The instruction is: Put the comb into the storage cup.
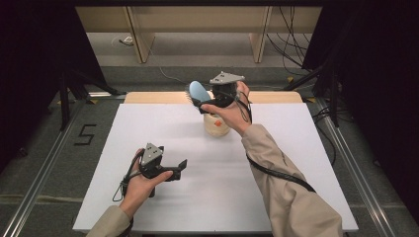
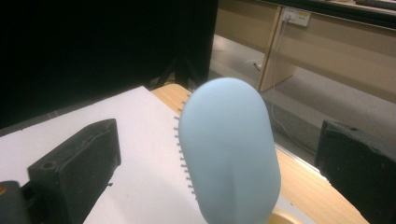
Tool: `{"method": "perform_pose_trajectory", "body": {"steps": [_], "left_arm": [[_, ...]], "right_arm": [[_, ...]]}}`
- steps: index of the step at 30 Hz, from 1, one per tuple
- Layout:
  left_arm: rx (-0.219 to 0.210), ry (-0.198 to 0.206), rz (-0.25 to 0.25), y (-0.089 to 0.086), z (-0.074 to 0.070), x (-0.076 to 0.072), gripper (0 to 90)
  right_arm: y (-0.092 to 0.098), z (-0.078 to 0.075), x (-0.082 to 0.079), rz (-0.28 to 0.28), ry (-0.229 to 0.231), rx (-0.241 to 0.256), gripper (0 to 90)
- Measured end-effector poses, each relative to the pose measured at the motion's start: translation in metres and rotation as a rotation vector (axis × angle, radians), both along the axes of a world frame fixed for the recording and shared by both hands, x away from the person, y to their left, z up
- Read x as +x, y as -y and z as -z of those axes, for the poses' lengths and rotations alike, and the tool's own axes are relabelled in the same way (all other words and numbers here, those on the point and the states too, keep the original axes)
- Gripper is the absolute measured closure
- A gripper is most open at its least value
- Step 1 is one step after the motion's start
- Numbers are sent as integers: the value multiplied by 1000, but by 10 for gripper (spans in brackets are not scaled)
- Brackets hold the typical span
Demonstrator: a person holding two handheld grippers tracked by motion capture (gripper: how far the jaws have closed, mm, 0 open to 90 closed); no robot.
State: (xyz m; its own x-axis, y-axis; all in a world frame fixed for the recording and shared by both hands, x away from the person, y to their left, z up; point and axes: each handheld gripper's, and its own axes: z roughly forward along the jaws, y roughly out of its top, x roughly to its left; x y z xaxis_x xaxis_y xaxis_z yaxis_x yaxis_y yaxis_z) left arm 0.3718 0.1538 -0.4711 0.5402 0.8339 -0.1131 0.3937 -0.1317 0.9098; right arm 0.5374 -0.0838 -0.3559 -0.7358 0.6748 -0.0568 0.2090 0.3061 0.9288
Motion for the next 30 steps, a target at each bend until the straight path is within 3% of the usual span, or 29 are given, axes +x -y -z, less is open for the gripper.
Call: {"method": "perform_pose_trajectory", "body": {"steps": [30], "left_arm": [[1,1,-2,1,1,0,0]], "right_arm": [[38,15,-26,-2,-21,-28,22]]}}
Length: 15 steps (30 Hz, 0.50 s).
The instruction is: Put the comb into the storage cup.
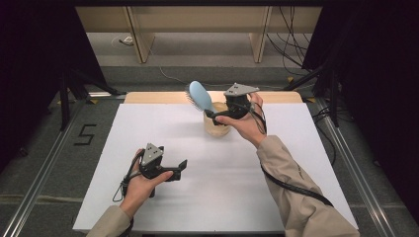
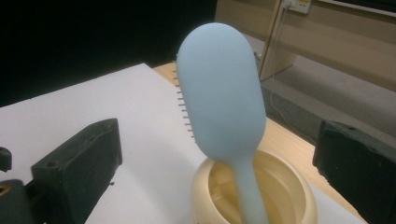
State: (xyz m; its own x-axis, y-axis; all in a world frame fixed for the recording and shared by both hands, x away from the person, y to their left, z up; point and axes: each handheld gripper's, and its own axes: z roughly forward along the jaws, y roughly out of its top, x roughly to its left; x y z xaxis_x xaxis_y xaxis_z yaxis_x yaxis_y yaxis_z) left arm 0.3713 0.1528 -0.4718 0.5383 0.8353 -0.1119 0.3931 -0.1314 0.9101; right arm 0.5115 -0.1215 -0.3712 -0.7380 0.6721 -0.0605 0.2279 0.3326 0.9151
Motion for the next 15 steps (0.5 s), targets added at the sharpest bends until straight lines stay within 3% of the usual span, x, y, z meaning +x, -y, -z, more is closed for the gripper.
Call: {"method": "perform_pose_trajectory", "body": {"steps": [15], "left_arm": [[-1,0,-1,0,0,0,0]], "right_arm": [[12,5,-9,1,-6,-4,28]]}}
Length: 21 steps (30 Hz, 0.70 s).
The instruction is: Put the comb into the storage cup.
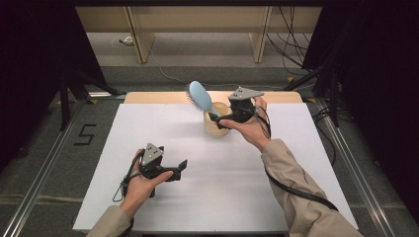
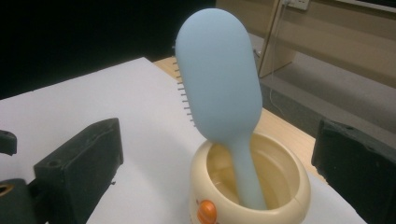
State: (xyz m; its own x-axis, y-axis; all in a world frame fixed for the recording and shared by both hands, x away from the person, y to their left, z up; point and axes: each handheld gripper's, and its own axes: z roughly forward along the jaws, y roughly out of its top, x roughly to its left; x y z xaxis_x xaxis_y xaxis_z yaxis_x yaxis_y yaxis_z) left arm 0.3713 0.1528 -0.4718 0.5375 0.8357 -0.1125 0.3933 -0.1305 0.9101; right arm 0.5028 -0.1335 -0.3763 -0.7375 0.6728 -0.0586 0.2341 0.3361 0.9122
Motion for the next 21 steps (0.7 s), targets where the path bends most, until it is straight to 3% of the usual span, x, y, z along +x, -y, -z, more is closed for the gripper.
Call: {"method": "perform_pose_trajectory", "body": {"steps": [21], "left_arm": [[0,-1,-2,-1,0,0,0]], "right_arm": [[24,10,-9,6,-19,-2,40]]}}
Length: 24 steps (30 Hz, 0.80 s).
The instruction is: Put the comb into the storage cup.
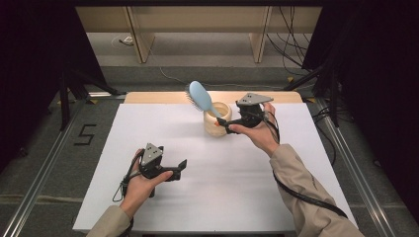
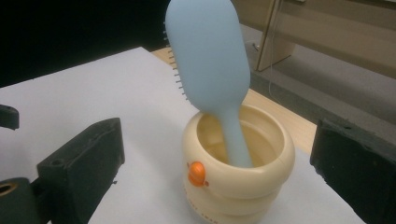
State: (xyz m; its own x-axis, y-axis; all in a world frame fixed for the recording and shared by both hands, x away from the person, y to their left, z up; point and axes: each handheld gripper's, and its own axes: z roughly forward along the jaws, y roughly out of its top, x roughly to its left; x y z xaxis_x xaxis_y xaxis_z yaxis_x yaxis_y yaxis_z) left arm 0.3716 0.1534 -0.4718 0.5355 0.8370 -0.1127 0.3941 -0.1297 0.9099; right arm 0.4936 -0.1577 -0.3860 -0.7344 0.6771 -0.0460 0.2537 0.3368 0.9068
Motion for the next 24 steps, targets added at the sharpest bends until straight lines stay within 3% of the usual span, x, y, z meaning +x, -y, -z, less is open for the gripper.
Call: {"method": "perform_pose_trajectory", "body": {"steps": [24], "left_arm": [[1,0,-3,0,0,0,0]], "right_arm": [[18,6,-15,-5,-3,-5,43]]}}
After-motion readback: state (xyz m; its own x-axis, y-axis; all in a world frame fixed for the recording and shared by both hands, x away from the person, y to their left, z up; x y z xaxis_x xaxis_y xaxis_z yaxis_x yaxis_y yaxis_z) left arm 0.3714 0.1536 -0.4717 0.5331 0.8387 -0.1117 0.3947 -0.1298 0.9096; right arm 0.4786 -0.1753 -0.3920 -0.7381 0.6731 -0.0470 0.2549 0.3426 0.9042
